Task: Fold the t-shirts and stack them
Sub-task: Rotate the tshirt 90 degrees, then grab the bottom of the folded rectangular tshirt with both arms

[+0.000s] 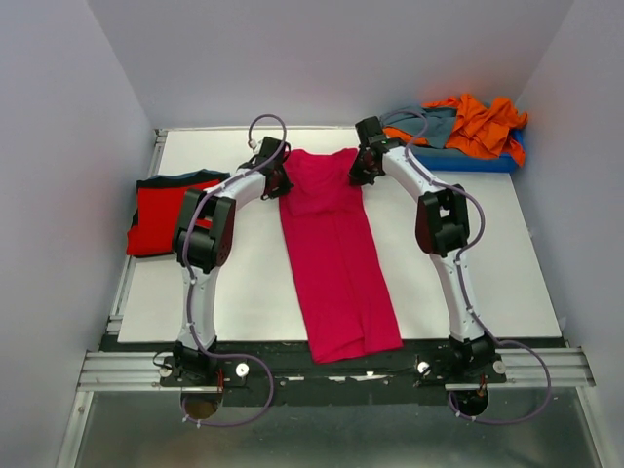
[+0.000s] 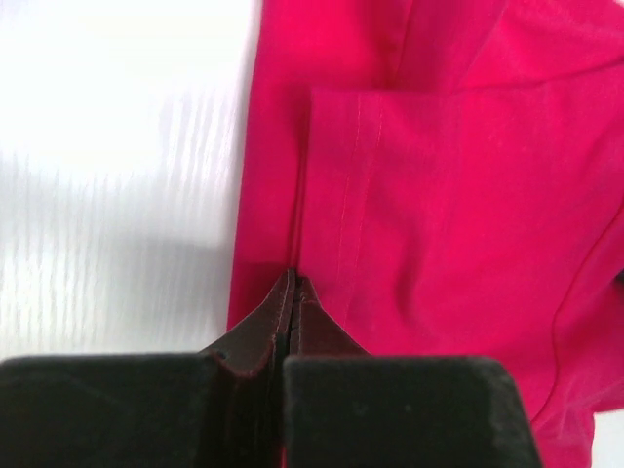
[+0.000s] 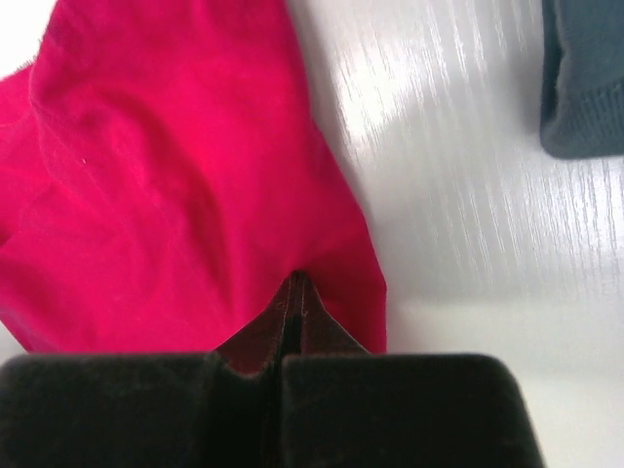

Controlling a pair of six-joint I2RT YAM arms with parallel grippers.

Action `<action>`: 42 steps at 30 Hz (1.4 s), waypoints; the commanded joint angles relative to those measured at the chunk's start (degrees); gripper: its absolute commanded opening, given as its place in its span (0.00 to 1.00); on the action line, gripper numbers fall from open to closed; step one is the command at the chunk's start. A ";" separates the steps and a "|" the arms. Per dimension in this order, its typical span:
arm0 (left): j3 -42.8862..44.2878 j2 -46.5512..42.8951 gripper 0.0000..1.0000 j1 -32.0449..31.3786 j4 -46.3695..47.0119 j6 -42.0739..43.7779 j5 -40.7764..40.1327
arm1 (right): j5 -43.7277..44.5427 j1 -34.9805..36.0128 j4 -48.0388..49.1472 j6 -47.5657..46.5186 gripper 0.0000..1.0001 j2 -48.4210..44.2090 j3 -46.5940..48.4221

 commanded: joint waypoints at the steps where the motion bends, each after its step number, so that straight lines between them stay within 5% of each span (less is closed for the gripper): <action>1: 7.41 6.95 0.00 1.23 -3.67 -0.25 1.68 | 1.14 -1.24 -1.64 3.03 0.01 3.80 4.63; 11: 33.78 24.01 0.00 3.51 -14.31 1.07 6.42 | -4.57 -5.89 5.56 8.03 0.01 8.72 11.06; 15: 37.23 25.87 0.00 4.04 -14.15 1.15 8.09 | -12.71 -7.83 12.57 6.56 0.01 10.65 12.46; 20: 31.44 19.82 0.01 4.31 -10.10 3.26 8.98 | -22.93 -8.19 19.35 0.40 0.12 7.69 10.20; 27: 18.80 3.48 0.20 4.40 -5.89 6.78 7.13 | -24.87 -8.10 22.00 -6.72 0.17 -7.86 -3.42; 32: 5.18 -10.05 0.29 3.35 -3.16 7.13 3.28 | -25.41 -7.22 31.74 -7.78 0.16 -25.69 -29.23; 36: -8.53 -20.60 0.29 -0.60 -2.18 5.90 1.25 | -25.14 -6.08 37.81 -5.58 0.01 -38.09 -50.85; 42: -27.61 -34.84 0.39 -9.30 -2.36 3.18 -2.18 | -21.63 -0.90 39.76 -6.55 0.01 -51.64 -71.63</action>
